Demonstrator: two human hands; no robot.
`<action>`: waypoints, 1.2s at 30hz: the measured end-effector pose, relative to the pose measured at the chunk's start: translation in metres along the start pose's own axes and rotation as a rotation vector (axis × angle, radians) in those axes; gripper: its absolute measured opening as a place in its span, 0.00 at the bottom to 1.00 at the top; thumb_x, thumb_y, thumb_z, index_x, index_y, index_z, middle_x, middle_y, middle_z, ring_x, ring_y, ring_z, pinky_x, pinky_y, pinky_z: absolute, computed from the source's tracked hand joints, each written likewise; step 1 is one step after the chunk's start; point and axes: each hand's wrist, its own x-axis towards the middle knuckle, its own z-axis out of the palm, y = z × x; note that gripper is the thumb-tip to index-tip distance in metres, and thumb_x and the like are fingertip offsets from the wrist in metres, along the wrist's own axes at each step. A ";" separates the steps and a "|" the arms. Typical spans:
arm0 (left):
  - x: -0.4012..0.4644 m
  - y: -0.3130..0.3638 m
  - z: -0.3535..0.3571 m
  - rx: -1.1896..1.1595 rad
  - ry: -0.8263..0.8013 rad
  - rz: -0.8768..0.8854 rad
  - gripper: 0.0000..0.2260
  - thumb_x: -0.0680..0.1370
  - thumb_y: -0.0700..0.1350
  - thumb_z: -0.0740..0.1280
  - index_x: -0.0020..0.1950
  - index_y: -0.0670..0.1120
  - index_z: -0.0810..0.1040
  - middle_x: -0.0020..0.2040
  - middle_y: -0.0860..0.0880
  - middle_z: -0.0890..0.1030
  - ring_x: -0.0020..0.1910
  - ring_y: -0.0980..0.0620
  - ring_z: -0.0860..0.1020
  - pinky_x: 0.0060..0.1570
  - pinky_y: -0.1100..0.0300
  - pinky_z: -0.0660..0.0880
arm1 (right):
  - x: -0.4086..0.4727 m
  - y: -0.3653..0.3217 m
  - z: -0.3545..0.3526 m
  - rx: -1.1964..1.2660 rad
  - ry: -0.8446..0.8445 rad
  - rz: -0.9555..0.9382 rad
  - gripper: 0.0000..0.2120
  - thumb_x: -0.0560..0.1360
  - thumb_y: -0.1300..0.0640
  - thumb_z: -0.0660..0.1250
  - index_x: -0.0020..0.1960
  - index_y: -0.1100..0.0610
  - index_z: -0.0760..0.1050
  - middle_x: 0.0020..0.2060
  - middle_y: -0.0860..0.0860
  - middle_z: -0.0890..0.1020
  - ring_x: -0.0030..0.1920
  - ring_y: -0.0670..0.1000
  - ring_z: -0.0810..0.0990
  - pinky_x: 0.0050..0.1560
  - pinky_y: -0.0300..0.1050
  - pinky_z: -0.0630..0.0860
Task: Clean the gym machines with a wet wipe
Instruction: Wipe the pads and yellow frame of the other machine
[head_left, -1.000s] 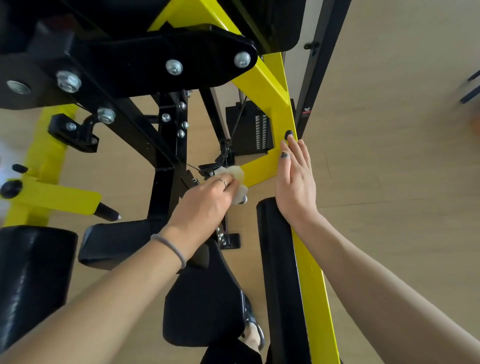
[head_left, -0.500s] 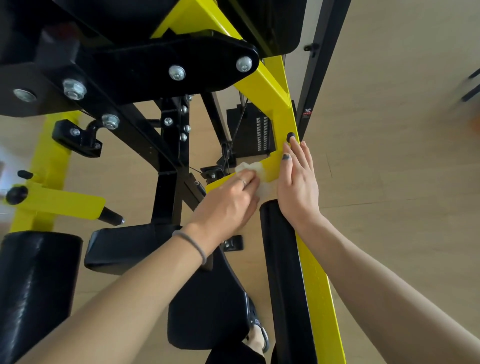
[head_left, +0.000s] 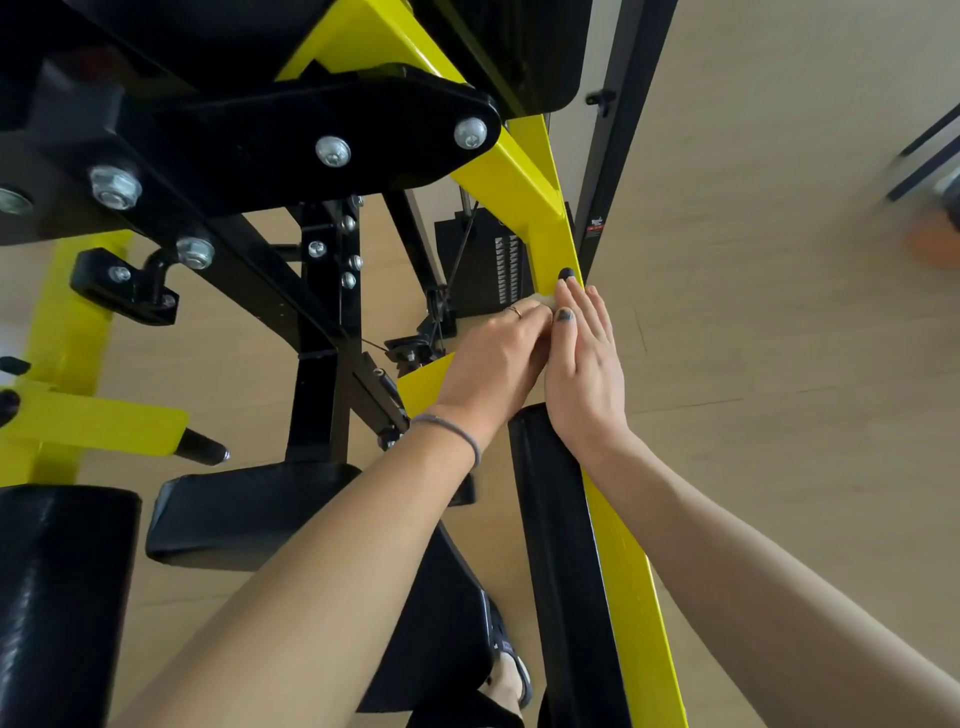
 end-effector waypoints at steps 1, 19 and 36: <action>0.000 -0.001 -0.002 -0.014 -0.018 -0.006 0.06 0.82 0.44 0.65 0.54 0.44 0.79 0.52 0.48 0.83 0.47 0.47 0.82 0.43 0.53 0.81 | 0.000 -0.001 0.000 -0.017 -0.003 -0.007 0.24 0.87 0.49 0.45 0.80 0.52 0.62 0.80 0.45 0.61 0.80 0.42 0.50 0.80 0.42 0.48; -0.026 -0.008 -0.034 0.129 -0.154 -0.090 0.03 0.79 0.40 0.68 0.47 0.41 0.77 0.50 0.44 0.78 0.42 0.43 0.79 0.38 0.57 0.69 | -0.001 -0.005 0.000 -0.125 -0.006 -0.028 0.24 0.87 0.48 0.46 0.80 0.53 0.62 0.80 0.46 0.59 0.81 0.44 0.49 0.81 0.49 0.51; -0.079 -0.013 -0.017 -0.246 0.476 -1.011 0.04 0.83 0.42 0.64 0.50 0.44 0.71 0.47 0.45 0.79 0.44 0.50 0.79 0.36 0.63 0.73 | 0.000 -0.006 -0.001 -0.206 -0.017 -0.048 0.25 0.86 0.48 0.45 0.80 0.55 0.62 0.81 0.48 0.58 0.81 0.47 0.49 0.81 0.48 0.49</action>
